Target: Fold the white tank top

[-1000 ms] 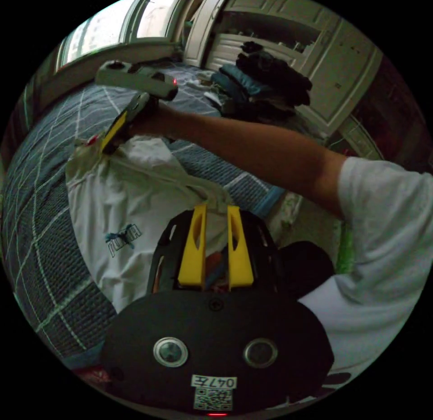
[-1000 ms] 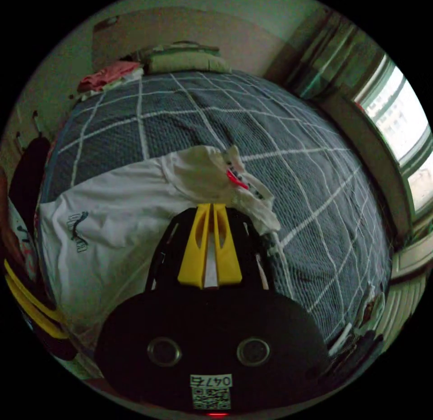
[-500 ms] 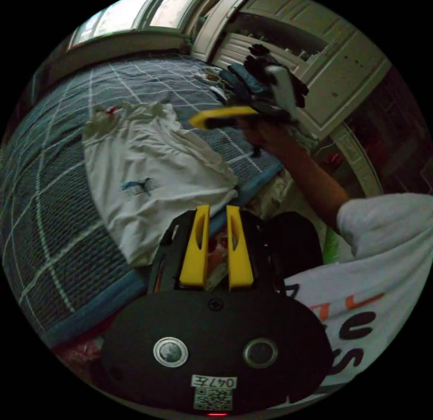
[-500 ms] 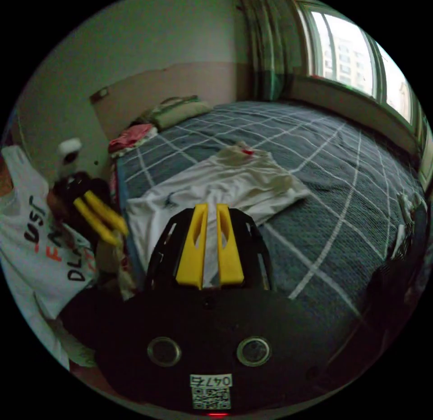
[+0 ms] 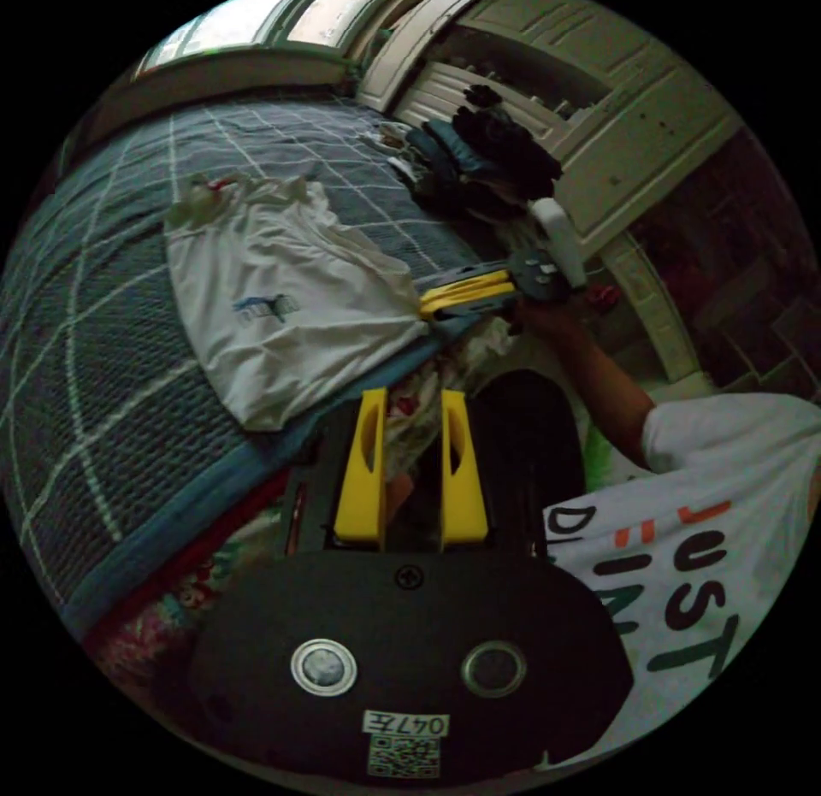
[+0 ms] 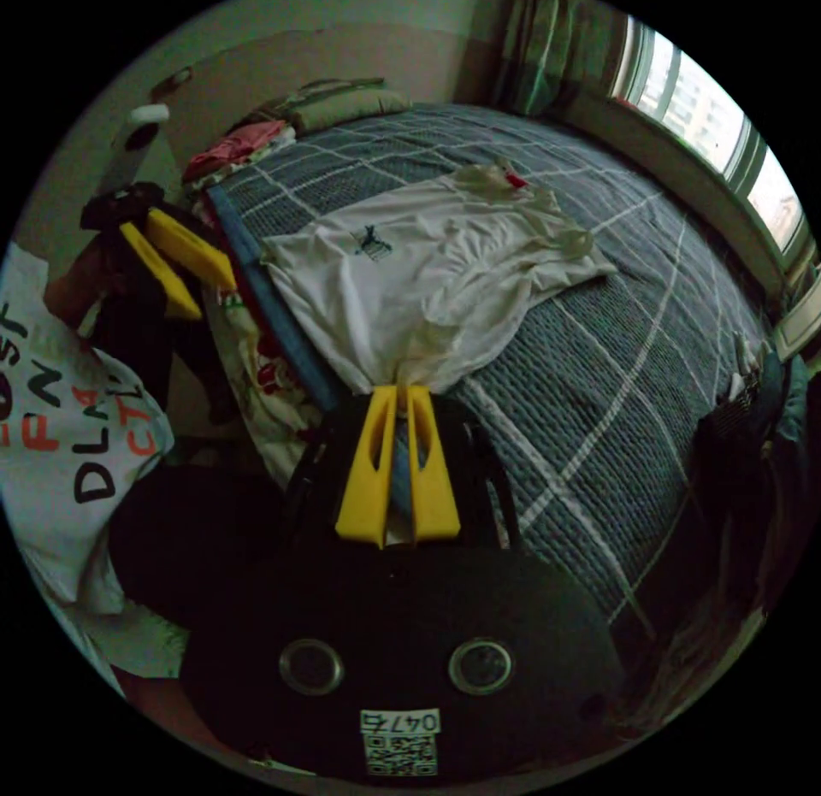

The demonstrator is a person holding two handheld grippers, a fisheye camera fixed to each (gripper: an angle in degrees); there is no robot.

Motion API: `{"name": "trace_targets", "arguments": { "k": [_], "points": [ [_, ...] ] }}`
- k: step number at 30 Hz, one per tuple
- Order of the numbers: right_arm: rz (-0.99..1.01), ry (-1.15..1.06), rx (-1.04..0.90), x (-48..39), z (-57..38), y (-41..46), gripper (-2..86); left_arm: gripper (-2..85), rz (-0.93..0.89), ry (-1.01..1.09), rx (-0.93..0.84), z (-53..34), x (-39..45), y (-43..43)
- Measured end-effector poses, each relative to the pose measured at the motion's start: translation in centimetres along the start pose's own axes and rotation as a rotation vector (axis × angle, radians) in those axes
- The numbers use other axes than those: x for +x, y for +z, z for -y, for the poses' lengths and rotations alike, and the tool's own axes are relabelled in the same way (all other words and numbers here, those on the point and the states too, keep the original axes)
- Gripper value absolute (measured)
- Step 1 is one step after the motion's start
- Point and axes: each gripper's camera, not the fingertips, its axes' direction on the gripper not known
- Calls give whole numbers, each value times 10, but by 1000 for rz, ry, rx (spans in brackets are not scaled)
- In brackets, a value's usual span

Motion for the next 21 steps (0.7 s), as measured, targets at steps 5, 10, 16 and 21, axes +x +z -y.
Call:
{"name": "trace_targets", "arguments": {
  "k": [5, 10, 16, 21],
  "points": [
    [141, 99, 164, 3, -12, -43, 1, 103, -108, -18, 103, 9, 0, 13],
    [267, 162, 262, 13, -24, -71, 1, 101, -10, -46, 121, 20, 3, 26],
    [332, 175, 337, 14, -35, -95, -1, 62, 40, -63, 132, 26, 15, 34],
    [299, 176, 329, 7, -48, -104, -1, -5, 363, -202, 180, 27, 5, 18]
  ]
}}
